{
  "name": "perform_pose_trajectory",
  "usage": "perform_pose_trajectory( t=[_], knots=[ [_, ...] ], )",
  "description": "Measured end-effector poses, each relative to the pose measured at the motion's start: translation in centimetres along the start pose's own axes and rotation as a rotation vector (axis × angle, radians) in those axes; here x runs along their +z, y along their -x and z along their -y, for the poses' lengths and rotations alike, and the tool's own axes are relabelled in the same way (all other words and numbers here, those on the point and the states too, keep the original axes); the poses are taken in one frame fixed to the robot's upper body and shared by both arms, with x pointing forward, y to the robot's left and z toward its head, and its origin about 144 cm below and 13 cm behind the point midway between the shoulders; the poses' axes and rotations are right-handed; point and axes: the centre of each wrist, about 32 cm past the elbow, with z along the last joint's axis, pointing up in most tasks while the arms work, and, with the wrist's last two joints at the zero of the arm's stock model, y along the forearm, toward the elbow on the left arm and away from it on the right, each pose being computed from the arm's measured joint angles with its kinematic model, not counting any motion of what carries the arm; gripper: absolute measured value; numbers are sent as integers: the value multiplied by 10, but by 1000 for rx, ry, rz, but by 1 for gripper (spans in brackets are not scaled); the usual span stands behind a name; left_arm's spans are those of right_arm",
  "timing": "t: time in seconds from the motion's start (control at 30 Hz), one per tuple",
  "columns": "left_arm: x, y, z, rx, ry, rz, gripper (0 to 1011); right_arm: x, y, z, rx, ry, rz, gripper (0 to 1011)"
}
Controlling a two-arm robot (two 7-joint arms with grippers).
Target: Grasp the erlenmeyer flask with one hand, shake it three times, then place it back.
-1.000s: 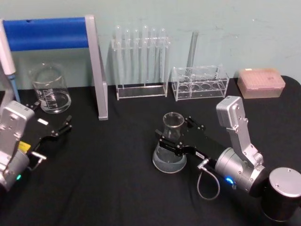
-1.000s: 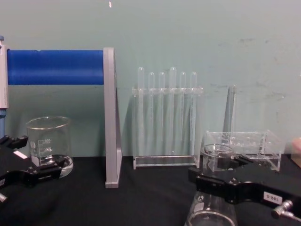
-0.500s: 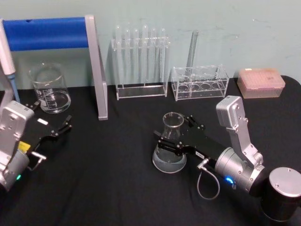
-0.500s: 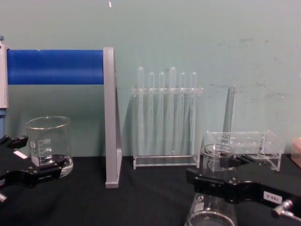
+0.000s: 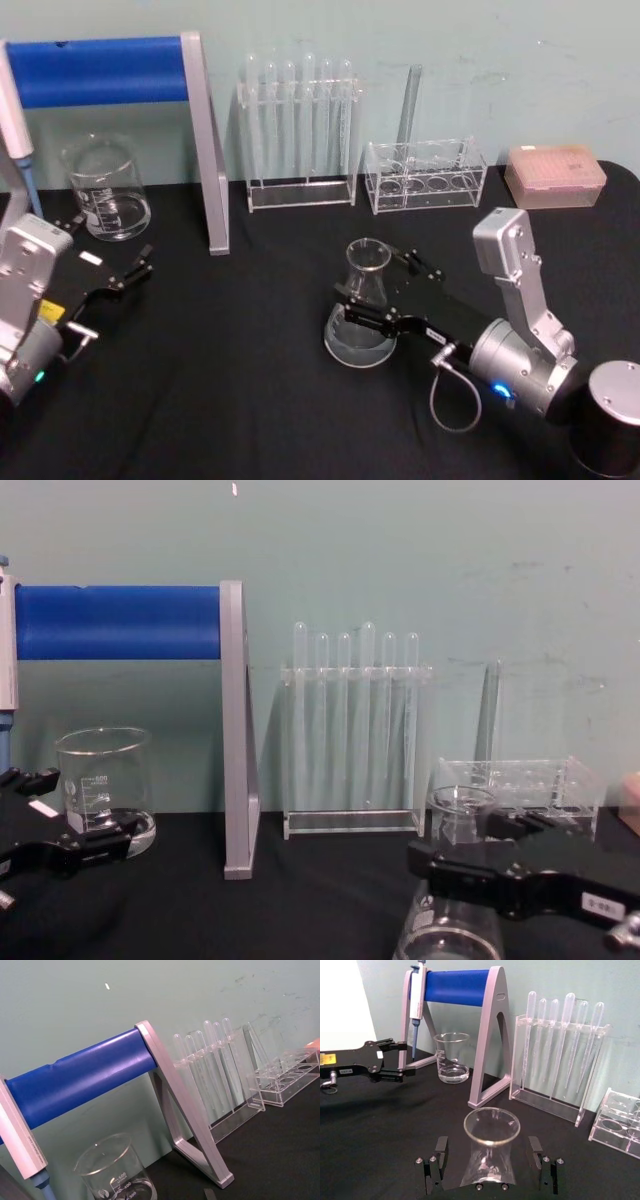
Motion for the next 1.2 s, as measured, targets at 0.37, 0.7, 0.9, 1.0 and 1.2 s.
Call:
perform_pose_trajectory(
  t=[0.37,0.7,0.9,1.0,1.2],
  knots=[
    [0,0,0,0,0,0,1001,1,3,24,12,14,-6,1000],
    [0,0,0,0,0,0,1001,1,4,46,-2,37,-21,1000],
    [0,0,0,0,0,0,1001,1,1,55,-37,47,-32,1000],
    [0,0,0,0,0,0,1001,1,-1,57,-59,46,-32,1000],
    [0,0,0,0,0,0,1001,0,-7,58,-138,48,-11,1000]
  ],
)
